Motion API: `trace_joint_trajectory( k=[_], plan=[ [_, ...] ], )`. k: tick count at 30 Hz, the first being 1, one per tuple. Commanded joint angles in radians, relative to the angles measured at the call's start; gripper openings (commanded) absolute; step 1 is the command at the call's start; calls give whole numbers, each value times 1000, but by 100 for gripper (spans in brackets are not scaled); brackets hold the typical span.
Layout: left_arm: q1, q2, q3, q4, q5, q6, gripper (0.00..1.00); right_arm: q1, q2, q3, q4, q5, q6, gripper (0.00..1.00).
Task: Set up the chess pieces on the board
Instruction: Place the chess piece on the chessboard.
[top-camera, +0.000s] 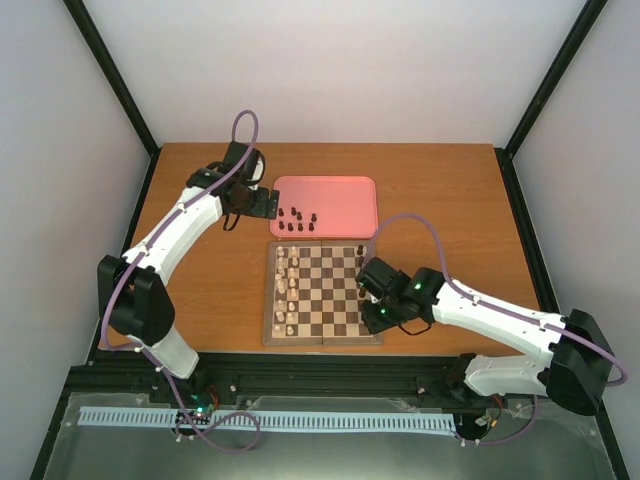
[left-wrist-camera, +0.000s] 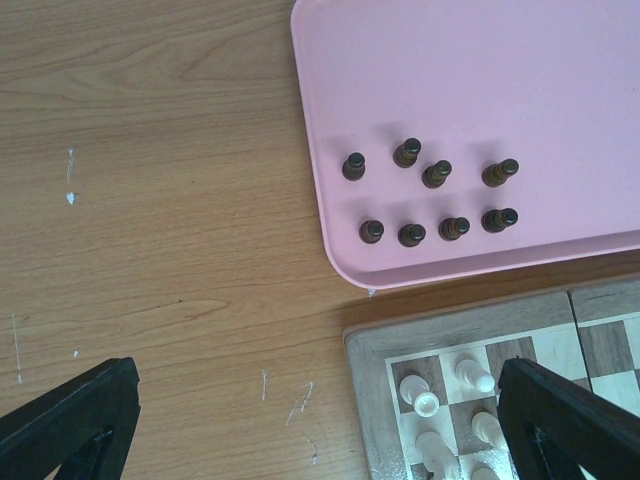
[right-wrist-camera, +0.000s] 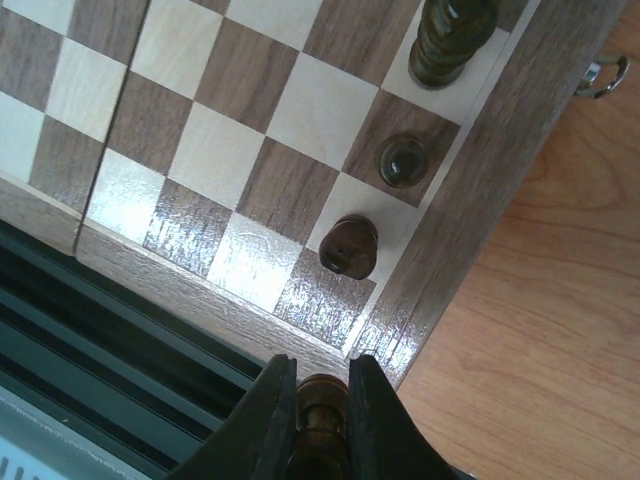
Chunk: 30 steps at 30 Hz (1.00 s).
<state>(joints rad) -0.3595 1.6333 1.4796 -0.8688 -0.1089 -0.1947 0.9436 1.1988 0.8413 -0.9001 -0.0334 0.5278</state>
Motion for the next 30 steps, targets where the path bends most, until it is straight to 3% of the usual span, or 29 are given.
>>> trace_joint_trajectory(
  k=[1, 30],
  plan=[
    [-7, -30, -7, 15, -24, 8, 100, 14, -35, -51, 92, 25, 40, 3],
    [-7, -19, -35, 26, -30, 11, 100, 63, 1, -176, 284, 59, 4, 3]
  ],
)
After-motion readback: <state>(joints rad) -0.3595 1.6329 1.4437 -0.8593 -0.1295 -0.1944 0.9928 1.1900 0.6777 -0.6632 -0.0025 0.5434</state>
